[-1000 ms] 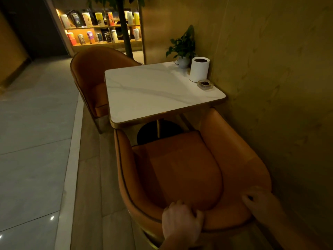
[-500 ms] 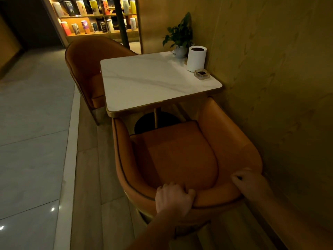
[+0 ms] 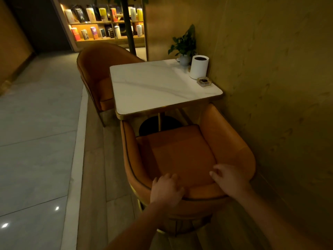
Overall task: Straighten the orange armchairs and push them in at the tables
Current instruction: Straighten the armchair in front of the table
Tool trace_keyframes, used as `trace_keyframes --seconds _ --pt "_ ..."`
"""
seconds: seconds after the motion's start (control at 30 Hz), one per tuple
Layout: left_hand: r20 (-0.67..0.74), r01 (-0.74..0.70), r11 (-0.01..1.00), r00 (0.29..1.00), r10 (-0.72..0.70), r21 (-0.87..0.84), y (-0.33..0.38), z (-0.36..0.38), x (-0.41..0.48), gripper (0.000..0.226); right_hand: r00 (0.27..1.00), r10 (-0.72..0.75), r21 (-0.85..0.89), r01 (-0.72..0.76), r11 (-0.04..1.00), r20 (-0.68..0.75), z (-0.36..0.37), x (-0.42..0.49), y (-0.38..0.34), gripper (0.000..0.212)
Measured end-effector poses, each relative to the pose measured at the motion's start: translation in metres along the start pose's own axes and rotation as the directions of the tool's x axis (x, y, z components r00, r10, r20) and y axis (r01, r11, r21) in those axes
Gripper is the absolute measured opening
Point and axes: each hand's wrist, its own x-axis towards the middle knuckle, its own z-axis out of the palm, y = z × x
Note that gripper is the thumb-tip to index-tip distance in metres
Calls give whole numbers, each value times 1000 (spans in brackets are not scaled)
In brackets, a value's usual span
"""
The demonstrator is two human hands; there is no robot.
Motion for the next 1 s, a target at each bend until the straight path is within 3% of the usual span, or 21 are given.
trace_keyframes --seconds 0.33,0.47,0.63,1.0 --pt "-76 73 992 995 -65 102 -91 -112 -147 52 955 -249 21 249 968 162 -28 -98 -169 43" --pt "-171 99 993 981 -87 62 -138 -144 -178 54 918 -341 -9 350 937 203 -32 -106 -239 39" --pt "-229 106 994 968 -103 2 -216 -190 -178 56 887 -392 -62 418 907 242 -8 -79 -331 37" --pt "-223 183 983 960 -172 31 -414 -323 -122 55 881 -364 -78 404 912 302 44 47 -542 41"
